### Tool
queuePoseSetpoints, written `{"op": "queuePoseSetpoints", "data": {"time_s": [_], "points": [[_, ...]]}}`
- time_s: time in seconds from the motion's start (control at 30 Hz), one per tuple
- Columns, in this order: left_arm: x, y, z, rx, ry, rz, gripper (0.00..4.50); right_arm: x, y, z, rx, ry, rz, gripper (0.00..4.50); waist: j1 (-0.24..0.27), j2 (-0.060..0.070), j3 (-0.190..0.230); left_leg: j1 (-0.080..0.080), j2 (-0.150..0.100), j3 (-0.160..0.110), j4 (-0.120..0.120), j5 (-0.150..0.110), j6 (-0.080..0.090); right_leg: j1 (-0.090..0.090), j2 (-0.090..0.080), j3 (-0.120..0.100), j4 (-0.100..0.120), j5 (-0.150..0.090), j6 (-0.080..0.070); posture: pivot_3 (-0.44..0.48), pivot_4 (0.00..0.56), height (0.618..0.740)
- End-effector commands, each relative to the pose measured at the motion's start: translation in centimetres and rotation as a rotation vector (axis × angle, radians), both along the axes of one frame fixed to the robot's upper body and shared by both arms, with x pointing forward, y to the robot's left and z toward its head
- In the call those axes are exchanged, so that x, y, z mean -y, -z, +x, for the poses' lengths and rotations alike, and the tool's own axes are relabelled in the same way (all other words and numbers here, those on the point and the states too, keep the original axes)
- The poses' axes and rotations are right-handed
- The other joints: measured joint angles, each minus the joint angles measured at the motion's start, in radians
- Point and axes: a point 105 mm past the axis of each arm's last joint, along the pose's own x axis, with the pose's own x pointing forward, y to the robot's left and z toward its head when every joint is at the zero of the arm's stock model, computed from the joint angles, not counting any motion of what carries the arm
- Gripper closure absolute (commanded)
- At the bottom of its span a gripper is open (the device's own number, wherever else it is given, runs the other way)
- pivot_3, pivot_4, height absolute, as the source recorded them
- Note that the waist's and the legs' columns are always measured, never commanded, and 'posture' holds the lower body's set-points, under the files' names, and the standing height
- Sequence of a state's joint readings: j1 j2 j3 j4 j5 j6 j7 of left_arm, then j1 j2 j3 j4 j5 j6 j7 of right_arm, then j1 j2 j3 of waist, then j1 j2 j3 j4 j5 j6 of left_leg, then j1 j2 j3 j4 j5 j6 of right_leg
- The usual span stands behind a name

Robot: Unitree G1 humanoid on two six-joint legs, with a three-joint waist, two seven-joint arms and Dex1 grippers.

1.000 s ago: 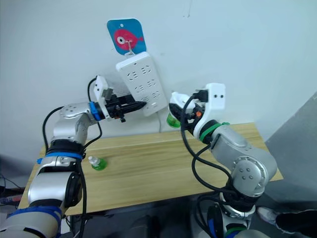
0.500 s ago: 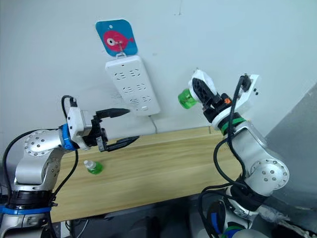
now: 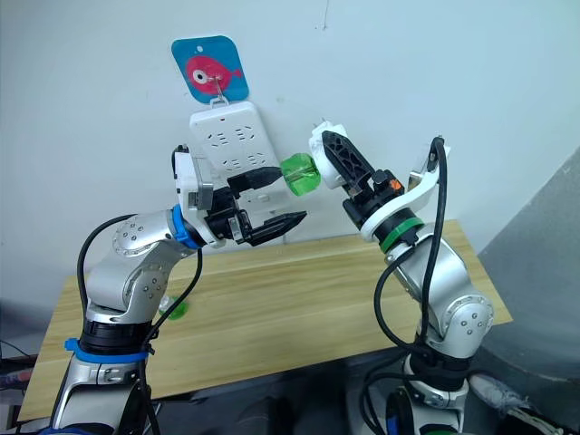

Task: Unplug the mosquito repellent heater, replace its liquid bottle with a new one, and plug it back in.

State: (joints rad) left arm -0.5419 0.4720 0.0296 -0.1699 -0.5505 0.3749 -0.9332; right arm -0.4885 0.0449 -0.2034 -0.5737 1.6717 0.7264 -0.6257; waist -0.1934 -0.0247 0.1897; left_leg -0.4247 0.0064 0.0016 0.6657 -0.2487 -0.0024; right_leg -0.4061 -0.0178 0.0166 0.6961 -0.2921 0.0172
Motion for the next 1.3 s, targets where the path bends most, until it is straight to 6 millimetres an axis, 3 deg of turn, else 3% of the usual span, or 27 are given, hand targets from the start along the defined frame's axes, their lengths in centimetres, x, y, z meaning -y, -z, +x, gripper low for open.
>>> {"op": "queuePoseSetpoints", "data": {"time_s": [0.03,0.5,0.6,0.77,1.07,1.2,1.3], "points": [[0.5,-1.7,-1.1,0.021,0.065,-0.012,0.00,-0.3,-1.2,-1.1,0.049,-0.024,0.026,1.54,0.000,0.000,0.000,0.000,0.000,0.000,0.000,0.000,0.000,0.000,0.000,0.000,0.000,0.000,0.000,-0.217,0.176,0.740],[1.7,-3.2,-0.6,0.067,0.046,-0.090,0.00,-0.7,-1.1,-1.3,0.037,-0.030,0.015,1.54,0.007,0.000,0.000,0.000,0.000,0.001,0.000,0.000,0.000,0.000,0.000,0.001,-0.001,0.000,0.000,-0.223,0.179,0.740],[1.7,-3.4,-0.5,0.070,0.039,-0.105,0.61,-0.6,-1.0,-1.3,0.033,-0.026,0.016,1.54,0.008,0.000,0.000,0.000,0.000,0.001,0.000,0.000,0.000,0.000,0.000,0.001,-0.001,0.000,0.000,-0.223,0.181,0.740],[1.7,-2.6,-0.8,0.052,0.055,-0.081,2.17,-0.5,-0.9,-1.3,0.028,-0.024,0.018,1.54,0.008,0.000,0.000,0.000,0.000,0.001,0.000,0.000,0.000,0.000,0.000,0.001,-0.001,0.000,0.000,-0.222,0.181,0.740],[1.4,-1.9,-0.3,0.044,0.030,-0.059,2.23,-0.2,-0.3,-1.4,0.037,-0.021,-0.038,1.54,0.015,0.000,0.000,0.000,0.000,0.001,0.000,0.000,0.000,0.000,0.001,0.001,-0.001,0.000,0.000,-0.222,0.179,0.740],[1.0,-1.9,-0.2,0.062,0.047,-0.021,2.23,1.2,0.4,-1.7,0.052,-0.006,-0.091,0.10,0.025,0.000,0.000,0.000,0.000,0.001,0.000,0.000,0.000,0.000,0.001,0.001,-0.002,0.000,0.000,-0.220,0.180,0.740],[0.6,-1.3,0.0,0.068,0.056,0.018,2.23,3.1,1.3,-1.9,0.041,-0.007,-0.152,0.00,0.032,0.000,0.000,0.000,0.000,0.001,0.000,0.000,0.000,0.000,0.001,0.002,-0.004,0.000,0.000,-0.219,0.181,0.740]]}}
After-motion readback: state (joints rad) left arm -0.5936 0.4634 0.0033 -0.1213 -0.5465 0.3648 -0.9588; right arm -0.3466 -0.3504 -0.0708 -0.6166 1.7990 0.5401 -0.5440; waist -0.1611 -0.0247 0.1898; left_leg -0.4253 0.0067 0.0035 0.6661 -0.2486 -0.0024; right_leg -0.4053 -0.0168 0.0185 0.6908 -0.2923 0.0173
